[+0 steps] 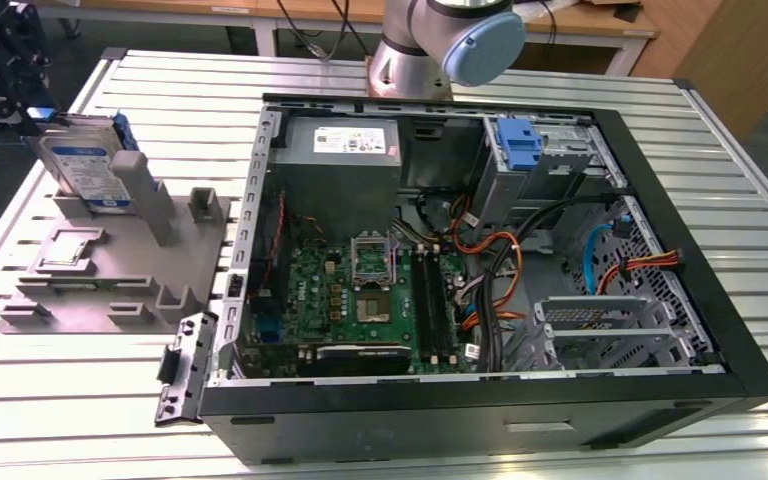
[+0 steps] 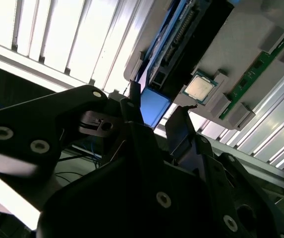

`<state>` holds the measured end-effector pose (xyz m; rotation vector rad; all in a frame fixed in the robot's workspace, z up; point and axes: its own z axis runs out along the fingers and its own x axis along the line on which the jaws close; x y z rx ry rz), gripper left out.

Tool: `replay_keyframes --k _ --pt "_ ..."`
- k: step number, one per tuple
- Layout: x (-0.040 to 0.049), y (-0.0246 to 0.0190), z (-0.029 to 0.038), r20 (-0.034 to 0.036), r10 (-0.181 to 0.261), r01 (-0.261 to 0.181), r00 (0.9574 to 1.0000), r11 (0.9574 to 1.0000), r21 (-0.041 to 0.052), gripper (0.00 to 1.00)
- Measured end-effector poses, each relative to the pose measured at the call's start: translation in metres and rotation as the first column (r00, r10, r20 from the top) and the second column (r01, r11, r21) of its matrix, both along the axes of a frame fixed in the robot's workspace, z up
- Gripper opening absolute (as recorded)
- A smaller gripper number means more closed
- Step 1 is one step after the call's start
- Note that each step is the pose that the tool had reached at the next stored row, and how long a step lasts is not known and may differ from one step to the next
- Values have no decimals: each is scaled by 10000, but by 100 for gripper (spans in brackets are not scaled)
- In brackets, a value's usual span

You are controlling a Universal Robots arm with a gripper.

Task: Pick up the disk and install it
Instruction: 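Pick up the disk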

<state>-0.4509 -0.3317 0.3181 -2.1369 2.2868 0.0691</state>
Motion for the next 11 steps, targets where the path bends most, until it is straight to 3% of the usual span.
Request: replay_keyframes --k 4,11 --pt "-1 -1 -34 -1 638 -638 9980 9980 7 47" --pt "-19 -4 -130 4 703 -703 9975 9975 53 47"
